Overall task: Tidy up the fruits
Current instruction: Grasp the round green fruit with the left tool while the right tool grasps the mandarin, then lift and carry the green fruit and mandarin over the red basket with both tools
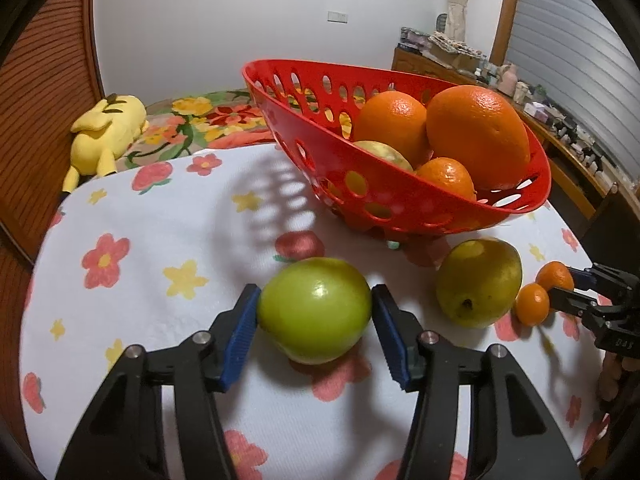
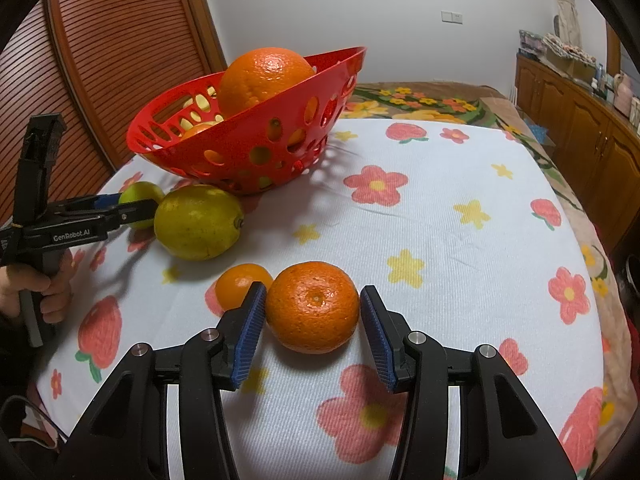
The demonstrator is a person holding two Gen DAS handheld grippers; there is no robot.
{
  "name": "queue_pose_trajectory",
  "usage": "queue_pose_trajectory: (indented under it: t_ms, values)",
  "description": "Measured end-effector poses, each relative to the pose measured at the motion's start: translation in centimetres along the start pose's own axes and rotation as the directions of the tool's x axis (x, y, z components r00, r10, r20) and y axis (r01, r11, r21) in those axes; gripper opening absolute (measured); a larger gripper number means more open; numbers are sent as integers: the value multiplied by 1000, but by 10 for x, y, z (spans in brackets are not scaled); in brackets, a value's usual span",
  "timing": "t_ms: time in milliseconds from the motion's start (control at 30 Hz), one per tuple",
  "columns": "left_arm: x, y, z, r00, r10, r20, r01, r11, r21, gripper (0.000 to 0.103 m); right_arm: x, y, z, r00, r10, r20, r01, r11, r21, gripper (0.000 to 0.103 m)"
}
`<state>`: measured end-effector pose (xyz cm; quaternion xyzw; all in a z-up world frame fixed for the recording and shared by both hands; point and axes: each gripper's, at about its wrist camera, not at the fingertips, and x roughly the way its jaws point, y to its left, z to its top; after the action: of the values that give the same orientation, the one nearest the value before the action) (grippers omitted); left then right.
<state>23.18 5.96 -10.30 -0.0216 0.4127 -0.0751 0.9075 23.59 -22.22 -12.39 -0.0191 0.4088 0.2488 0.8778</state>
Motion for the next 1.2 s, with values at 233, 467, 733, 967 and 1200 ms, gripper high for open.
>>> queue_pose_trajectory:
  t_ms: [233,467,733,967,1200]
  values:
    - [-20,-9,0,999,-5,41,5,1000,10,55,0,-1,0,1000,2,-1,-2,1000,2,49]
    - [-50,-22,5,993,-10,118,6,999,38,55,0,0,0,1000,0,-6,0,1000,-16,48]
    - [-74,-30,9,985,-36,170,28,998,53,55,-1,3,2,1000,-12,5,13,999,-34,47]
    - [-87,-36,12,979,-51,199,39,997,63,55,-20,5,10,998,-11,54,13,999,-42,47]
    - [-101,-38,14,969,-63,239,52,997,55,55,-52,15,26,991,-6,134,16,997,-74,47]
